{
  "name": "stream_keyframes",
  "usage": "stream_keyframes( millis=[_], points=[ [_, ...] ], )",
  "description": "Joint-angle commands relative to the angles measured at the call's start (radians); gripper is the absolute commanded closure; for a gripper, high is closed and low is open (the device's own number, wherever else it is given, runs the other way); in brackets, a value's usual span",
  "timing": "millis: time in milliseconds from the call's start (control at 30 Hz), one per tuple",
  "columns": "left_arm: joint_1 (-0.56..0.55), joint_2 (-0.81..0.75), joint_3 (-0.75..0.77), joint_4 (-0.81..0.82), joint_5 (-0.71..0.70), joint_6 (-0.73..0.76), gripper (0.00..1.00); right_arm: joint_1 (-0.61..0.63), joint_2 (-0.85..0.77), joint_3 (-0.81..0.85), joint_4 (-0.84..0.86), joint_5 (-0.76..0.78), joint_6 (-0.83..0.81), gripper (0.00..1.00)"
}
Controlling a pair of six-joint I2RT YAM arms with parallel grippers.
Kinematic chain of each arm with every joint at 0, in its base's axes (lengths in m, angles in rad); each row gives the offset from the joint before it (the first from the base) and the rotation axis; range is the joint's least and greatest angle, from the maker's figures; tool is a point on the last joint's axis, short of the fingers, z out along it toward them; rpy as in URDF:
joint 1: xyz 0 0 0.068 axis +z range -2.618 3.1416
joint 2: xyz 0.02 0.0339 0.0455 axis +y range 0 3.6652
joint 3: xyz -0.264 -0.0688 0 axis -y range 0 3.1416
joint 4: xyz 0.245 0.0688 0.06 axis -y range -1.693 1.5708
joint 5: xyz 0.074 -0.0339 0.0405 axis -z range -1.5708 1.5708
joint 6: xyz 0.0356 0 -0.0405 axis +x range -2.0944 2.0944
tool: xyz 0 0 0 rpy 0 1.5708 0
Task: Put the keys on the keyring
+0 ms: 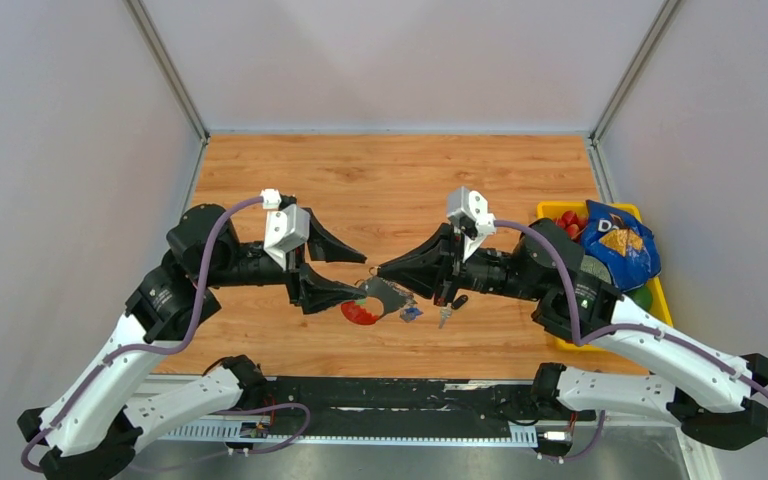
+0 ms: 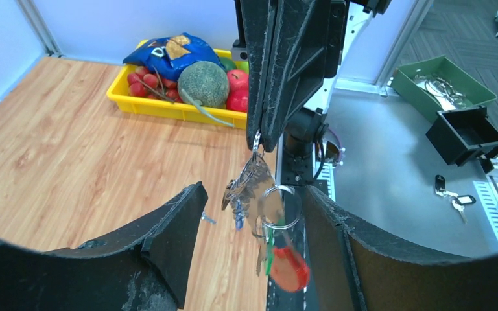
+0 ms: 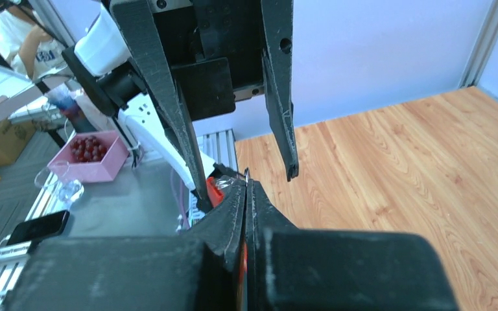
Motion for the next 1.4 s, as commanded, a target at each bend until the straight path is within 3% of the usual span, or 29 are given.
stream_keyframes(
  millis=[0, 733, 1367],
  points=[
    [-0.004, 0.017, -0.006, 0.091, 0.019, -0.052, 0.34, 0.015, -0.035, -0.031, 0.195, 0.084, 0.064, 1.00],
    [-0.004, 0.016, -0.033, 0.252, 0.029, -0.188, 0.37, 0.105, -0.072, -0.218, 0.597, 0.432, 0.066, 1.00],
    [-0.004, 0.039, -0.019, 0.350, 0.018, -0.265, 0.37, 0.154, 0.013, -0.212, 0.711, 0.469, 0.042, 1.00]
  ],
)
